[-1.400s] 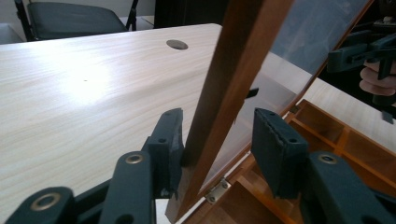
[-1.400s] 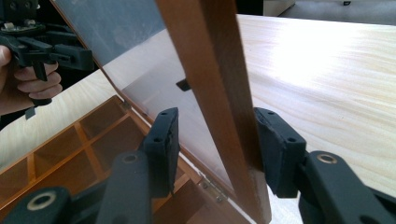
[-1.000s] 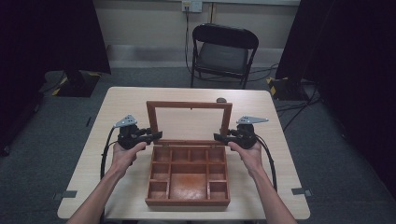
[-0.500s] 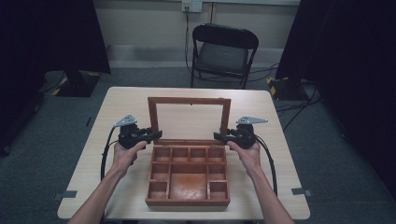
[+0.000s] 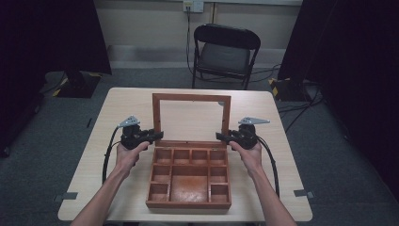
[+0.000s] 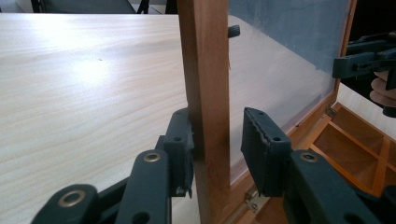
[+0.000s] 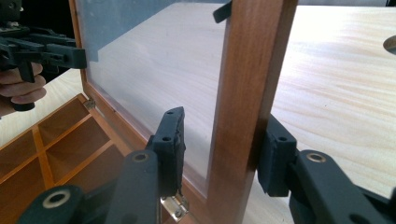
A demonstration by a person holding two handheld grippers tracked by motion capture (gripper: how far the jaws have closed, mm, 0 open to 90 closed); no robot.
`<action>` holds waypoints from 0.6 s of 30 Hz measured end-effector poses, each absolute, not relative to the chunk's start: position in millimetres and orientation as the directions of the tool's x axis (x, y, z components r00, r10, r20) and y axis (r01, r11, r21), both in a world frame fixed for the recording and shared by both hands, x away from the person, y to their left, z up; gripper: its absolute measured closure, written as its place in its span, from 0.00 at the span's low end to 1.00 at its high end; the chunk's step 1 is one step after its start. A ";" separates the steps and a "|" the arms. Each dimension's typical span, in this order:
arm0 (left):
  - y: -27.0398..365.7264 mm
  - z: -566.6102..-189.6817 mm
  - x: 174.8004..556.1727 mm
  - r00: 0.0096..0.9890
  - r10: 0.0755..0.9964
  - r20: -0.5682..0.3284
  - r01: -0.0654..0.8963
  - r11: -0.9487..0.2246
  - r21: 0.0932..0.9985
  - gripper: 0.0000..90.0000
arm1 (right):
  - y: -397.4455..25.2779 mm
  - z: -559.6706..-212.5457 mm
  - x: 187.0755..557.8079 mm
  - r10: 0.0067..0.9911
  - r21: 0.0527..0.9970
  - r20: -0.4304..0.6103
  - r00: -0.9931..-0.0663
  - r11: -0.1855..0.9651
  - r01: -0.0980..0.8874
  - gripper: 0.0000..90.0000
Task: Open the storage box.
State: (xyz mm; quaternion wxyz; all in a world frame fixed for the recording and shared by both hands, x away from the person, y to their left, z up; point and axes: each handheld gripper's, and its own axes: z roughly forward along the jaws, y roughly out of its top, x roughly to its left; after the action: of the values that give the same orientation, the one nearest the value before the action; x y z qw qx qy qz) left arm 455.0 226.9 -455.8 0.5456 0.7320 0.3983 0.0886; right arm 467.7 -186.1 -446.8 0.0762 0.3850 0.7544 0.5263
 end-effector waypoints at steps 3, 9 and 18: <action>227.3 -456.3 456.1 0.667 0.677 -0.313 0.493 -0.085 0.866 0.71 | -186.6 -448.7 469.1 0.661 0.850 0.303 -0.687 0.138 0.508 0.65; 226.4 -459.7 459.1 0.657 0.681 -0.325 0.505 -0.077 0.860 0.69 | -182.6 -450.8 469.9 0.679 0.846 0.290 -0.675 0.148 0.512 0.59; 229.1 -463.1 462.8 0.653 0.669 -0.354 0.531 -0.071 0.844 0.68 | -182.2 -455.3 473.3 0.679 0.837 0.310 -0.666 0.137 0.530 0.57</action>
State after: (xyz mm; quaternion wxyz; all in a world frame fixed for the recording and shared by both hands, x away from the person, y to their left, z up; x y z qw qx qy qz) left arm 462.8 229.1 -463.1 0.5429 0.7291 0.4118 0.0635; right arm 473.3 -182.2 -455.3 0.0717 0.4026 0.7505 0.5192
